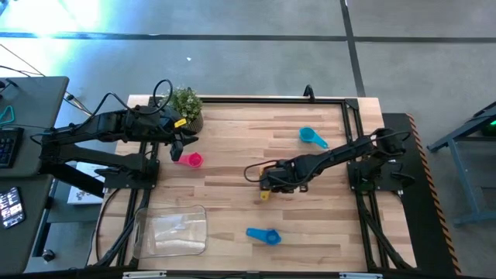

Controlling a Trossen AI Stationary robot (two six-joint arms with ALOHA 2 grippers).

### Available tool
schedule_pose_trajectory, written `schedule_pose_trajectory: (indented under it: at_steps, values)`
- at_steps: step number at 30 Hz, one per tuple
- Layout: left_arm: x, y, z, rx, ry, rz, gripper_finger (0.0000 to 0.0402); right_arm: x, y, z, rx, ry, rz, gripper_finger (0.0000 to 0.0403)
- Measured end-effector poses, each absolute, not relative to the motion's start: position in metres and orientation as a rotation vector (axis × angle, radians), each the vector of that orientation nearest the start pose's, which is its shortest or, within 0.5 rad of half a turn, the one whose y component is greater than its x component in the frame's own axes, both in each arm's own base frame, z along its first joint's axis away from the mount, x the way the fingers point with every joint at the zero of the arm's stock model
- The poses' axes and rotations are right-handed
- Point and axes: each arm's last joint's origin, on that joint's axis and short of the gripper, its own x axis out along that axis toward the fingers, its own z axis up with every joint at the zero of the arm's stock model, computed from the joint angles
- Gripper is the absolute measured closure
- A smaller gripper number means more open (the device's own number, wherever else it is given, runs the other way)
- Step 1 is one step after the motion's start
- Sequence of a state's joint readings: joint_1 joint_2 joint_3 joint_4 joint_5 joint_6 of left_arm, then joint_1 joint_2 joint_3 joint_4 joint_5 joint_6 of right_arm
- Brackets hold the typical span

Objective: Nest measuring cups in basket
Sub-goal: Stack the yellow measuring cup on top of the violet measuring cup, then stack the light blue measuring cup on top of the yellow measuring cup

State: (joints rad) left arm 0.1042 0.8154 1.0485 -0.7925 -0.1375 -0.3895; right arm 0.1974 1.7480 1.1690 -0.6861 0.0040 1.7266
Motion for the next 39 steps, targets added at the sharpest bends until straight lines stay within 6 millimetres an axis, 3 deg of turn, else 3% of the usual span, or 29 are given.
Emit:
schedule_pose_trajectory:
  at_steps: [8, 15, 25, 33, 39]
  values:
    - [0.144, 0.019, 0.36, -0.337, 0.51, 0.336, 0.0287, 0.311, 0.058, 0.203, 1.236, 1.07, -0.952, 0.0316]
    - [0.145, 0.02, 0.361, -0.343, 0.493, 0.346, 0.0287, 0.295, 0.031, 0.23, 1.114, 1.051, -0.915, 0.0316]
    - [0.147, 0.024, 0.363, -0.438, 0.409, 0.523, 0.0287, 0.269, -0.048, 0.261, 0.851, 1.054, -0.789, 0.0316]
    - [0.146, 0.028, 0.365, -0.436, 0.34, 0.662, 0.0287, 0.244, -0.113, 0.261, 0.715, 1.177, -0.592, 0.0316]
    - [0.145, 0.029, 0.365, -0.449, 0.318, 0.705, 0.0287, 0.222, -0.151, 0.26, 0.615, 1.196, -0.511, 0.031]
